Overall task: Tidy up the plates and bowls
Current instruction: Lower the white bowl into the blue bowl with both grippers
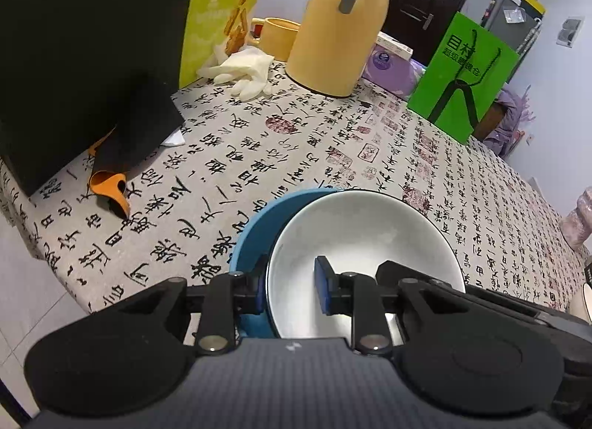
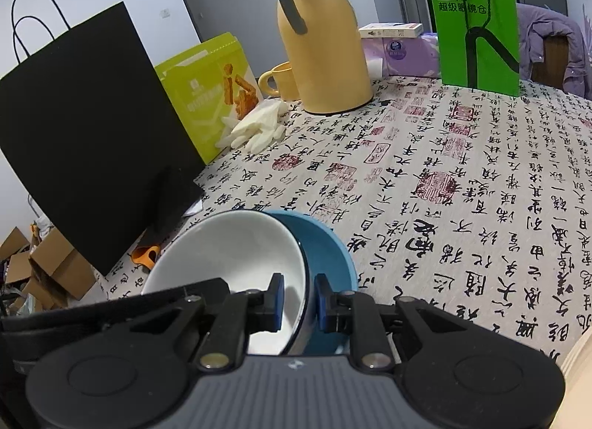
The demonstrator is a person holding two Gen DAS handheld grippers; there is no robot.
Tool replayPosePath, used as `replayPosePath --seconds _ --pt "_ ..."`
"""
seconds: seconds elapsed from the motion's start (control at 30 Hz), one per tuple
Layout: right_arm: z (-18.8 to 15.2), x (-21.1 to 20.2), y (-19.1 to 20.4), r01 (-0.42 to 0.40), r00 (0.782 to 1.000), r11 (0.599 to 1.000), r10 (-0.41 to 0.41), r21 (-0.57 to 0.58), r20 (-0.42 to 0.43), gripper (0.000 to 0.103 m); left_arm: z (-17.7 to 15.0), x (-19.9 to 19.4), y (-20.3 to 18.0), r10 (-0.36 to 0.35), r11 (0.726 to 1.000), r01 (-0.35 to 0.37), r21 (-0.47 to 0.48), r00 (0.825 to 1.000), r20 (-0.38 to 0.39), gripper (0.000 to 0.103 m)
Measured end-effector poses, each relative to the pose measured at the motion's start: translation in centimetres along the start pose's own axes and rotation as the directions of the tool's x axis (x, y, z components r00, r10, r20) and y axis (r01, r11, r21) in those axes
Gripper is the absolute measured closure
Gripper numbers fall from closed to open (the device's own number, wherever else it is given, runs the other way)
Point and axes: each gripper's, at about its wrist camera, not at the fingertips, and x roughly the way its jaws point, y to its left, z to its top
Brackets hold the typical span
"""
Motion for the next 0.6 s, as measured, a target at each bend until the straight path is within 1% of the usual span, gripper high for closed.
replayPosePath --seconds 0.17,0.3,0.47,0.6 --pt "0.0 0.0 -0.4 -0.007 1.0 1.0 0.007 0.003 -0.007 0.085 0.3 0.2 -0.1 -0.009 1.0 0.01 0.026 1.0 -0.012 0.078" --pt "0.2 -0.1 -1.0 -0.029 0.999 0.999 0.029 0.033 -0.018 0.085 0.7 0.4 0.0 -0.025 0.999 0.026 0.029 0.999 -0.033 0.078" --pt "0.4 0.0 -1.3 -0.044 0.999 0.997 0.046 0.061 -0.029 0.085 0.9 0.5 -0.1 -0.021 0.999 0.024 0.041 0.998 -0.054 0.078" --pt "0.5 -0.5 -1.5 -0.038 0.999 0.996 0.038 0.076 -0.001 0.084 1.0 0.6 0.1 -0.024 0.999 0.026 0.033 0.998 -0.059 0.078"
